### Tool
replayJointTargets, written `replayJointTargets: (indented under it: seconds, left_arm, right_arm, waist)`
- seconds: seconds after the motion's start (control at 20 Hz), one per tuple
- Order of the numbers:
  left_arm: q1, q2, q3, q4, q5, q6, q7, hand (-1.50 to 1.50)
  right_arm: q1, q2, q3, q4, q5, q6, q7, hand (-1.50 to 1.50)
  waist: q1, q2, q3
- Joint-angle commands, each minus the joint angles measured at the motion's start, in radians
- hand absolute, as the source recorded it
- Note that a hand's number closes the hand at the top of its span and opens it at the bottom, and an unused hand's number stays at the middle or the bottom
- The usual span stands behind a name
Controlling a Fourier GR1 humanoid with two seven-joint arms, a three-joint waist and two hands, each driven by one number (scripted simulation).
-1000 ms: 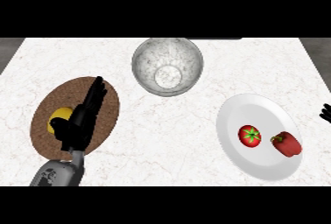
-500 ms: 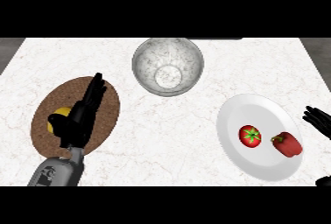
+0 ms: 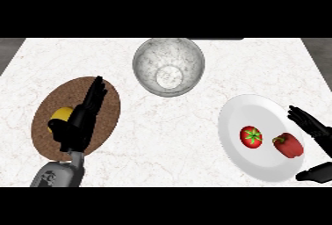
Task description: Pick the bell pepper from the plate and place it in the bowl
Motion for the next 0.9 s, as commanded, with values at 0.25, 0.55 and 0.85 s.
replayJointTargets:
  seconds: [0.25, 0.55, 0.85]
  left_arm:
    - [-0.054, -0.047, 0.024, -0.006, -0.053, 0.011, 0.064, 0.00]
    - [-0.039, -0.047, 0.058, 0.059, -0.035, -0.035, -0.008, 0.00]
    - [0.030, -0.020, 0.055, 0.002, -0.037, -0.055, -0.018, 0.00]
  right_arm:
    - [-0.095, 0.034, 0.012, 0.233, 0.209, -0.057, -0.214, -1.50]
    - [-0.114, 0.070, 0.053, 0.237, 0.234, -0.048, -0.226, -1.50]
    - [-0.039, 0.055, 0.152, 0.086, 0.337, -0.191, -0.359, 1.50]
  waist:
    - [-0.001, 0.001, 0.000]
    - [-0.003, 0.001, 0.000]
    - [-0.007, -0.002, -0.001]
